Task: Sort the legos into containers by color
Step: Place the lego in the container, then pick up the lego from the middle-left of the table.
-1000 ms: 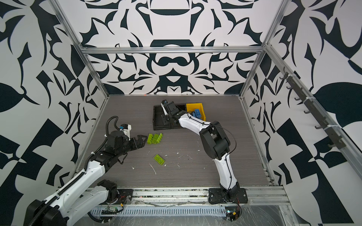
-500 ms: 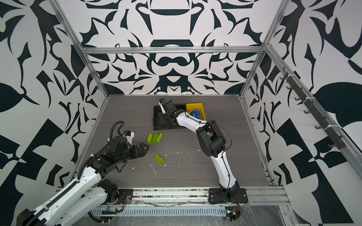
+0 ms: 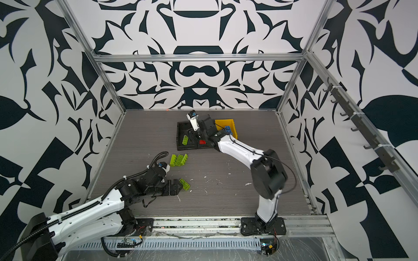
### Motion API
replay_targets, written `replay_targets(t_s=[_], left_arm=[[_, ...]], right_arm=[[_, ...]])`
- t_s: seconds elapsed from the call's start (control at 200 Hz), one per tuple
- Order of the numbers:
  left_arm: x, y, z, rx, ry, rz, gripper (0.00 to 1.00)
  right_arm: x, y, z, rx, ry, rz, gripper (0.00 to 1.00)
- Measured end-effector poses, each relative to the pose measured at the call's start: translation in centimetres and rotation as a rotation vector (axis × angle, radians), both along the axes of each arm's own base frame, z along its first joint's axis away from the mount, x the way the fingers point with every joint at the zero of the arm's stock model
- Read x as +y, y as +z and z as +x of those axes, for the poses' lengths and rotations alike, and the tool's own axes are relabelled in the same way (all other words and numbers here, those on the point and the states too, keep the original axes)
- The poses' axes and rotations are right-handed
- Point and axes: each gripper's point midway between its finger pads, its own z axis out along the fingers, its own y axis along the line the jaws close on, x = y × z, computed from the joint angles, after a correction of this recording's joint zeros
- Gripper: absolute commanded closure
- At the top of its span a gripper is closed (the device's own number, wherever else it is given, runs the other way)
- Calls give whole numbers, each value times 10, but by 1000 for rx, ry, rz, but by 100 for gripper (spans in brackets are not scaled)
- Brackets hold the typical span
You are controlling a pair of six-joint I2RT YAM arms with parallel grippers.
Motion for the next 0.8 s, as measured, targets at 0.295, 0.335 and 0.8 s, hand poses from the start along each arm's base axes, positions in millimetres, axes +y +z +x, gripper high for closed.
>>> replay_targets(t_s=[0.295,0.335,0.8], left_arm=[[-21,-10,4,15,0,-17,1],[-22,-14,5,20,1,-5,1],[-59,-25,16,53,-30,33,1]], right_arm=[[-110,78,-89,-439,-159,133,22],[-119,72,-91,-456,-190,118,21],[-143,8,-87,-427,-275,-62,14]])
